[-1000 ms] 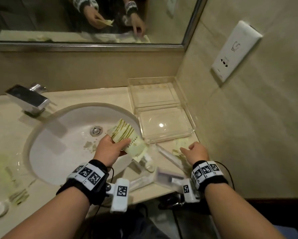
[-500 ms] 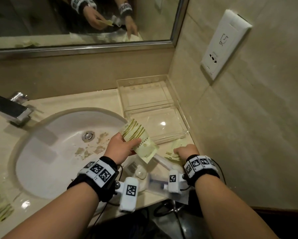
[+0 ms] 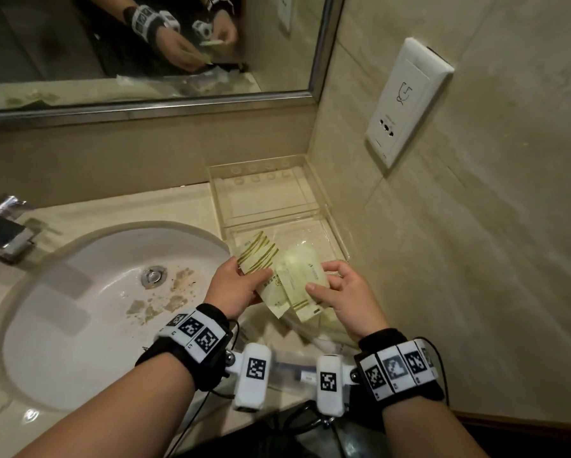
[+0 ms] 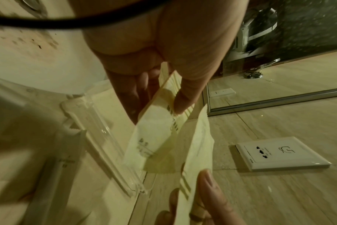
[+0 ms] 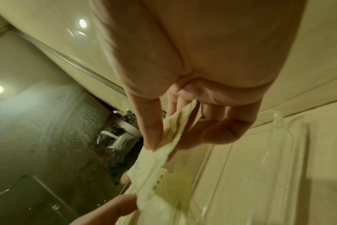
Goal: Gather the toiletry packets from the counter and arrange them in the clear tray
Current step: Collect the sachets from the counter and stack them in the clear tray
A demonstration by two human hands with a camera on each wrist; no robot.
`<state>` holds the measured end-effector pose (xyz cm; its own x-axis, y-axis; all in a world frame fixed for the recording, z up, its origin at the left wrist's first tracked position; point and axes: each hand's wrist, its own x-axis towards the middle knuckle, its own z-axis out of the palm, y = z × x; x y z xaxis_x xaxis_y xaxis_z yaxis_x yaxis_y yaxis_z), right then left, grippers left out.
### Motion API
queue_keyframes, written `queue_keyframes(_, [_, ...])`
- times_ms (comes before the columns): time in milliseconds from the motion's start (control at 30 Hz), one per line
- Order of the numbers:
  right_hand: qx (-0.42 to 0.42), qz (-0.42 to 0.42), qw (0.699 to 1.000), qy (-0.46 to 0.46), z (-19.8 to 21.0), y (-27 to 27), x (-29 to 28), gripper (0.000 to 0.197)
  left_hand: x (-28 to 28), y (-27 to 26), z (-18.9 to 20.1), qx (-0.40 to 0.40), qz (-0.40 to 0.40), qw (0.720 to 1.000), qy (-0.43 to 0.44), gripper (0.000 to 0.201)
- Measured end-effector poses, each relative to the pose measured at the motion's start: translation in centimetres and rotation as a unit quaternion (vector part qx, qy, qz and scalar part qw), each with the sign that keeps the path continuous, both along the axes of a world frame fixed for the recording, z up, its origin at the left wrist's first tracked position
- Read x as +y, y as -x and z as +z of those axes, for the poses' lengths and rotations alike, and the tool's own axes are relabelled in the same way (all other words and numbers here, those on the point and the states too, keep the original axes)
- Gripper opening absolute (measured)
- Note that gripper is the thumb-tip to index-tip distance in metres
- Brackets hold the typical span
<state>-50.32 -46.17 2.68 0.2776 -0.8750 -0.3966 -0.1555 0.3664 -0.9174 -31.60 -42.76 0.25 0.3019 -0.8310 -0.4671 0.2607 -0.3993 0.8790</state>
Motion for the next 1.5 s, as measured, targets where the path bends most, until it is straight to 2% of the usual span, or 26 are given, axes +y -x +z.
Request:
queue_keyframes(233, [-0.018,-0.005,1.0,0.006,-0.7,-2.0,1.0,0.021,0.8,-0.9,0.3,0.016,0.009,1.0,0.006,0.026])
queue_keyframes(300, [0.011,-0.041,0.997,0.057,-0.7,-2.5,1.3,0.019,1.1,-1.4,0.1,0.012,0.018,1.0,-0.003,0.023])
queue_keyframes(333, [0.042,-0.06,0.991,0.111,-0.7,-2.6,1.4,0.017,1.2,-1.6,-0.1,0.008,0.024,1.0,-0.009,0.023])
queue_keyframes(400, [0.125,-0.058,0.958,0.25,-0.8,-3.0,1.7,0.016,1.5,-2.0,-0.3,0.017,0.034,0.999,-0.025,0.024])
queue_keyframes(467, [0.206,-0.017,0.906,0.371,-1.3,-3.5,2.2,0.019,1.7,-2.2,-0.4,0.047,0.046,0.997,-0.033,0.026])
queue_keyframes(533, [0.251,0.013,0.862,0.44,-2.1,-4.1,2.8,0.023,1.7,-2.2,-0.3,0.071,0.055,0.995,-0.034,0.025])
queue_keyframes(600, [0.264,0.029,0.843,0.467,-2.6,-4.7,3.4,0.025,1.9,-2.3,0.0,0.086,0.056,0.994,-0.032,0.023])
queue_keyframes(833, [0.219,0.083,0.856,0.46,-3.7,-5.6,5.0,0.032,2.9,-3.0,1.2,0.171,0.085,0.981,-0.021,0.025])
queue_keyframes(900, [0.207,0.085,0.861,0.457,-3.8,-5.7,5.2,0.033,3.2,-3.1,1.4,0.173,0.093,0.98,-0.023,0.026])
queue_keyframes(1033, [0.166,0.073,0.871,0.457,-3.9,-6.1,5.7,0.033,3.6,-3.2,1.8,0.173,0.1,0.98,-0.02,0.012])
queue_keyframes(1233, [0.145,0.086,0.868,0.466,-4.6,-6.4,6.2,0.032,3.9,-3.7,2.1,0.185,0.107,0.977,-0.027,0.007])
queue_keyframes(1333, [0.144,0.1,0.879,0.443,-4.3,-6.5,6.5,0.036,3.9,-3.7,2.2,0.183,0.101,0.978,-0.025,0.008])
queue_keyframes(1500, [0.159,0.121,0.916,0.347,-3.1,-6.4,6.7,0.03,4.0,-3.8,1.9,0.161,0.088,0.983,-0.027,0.016])
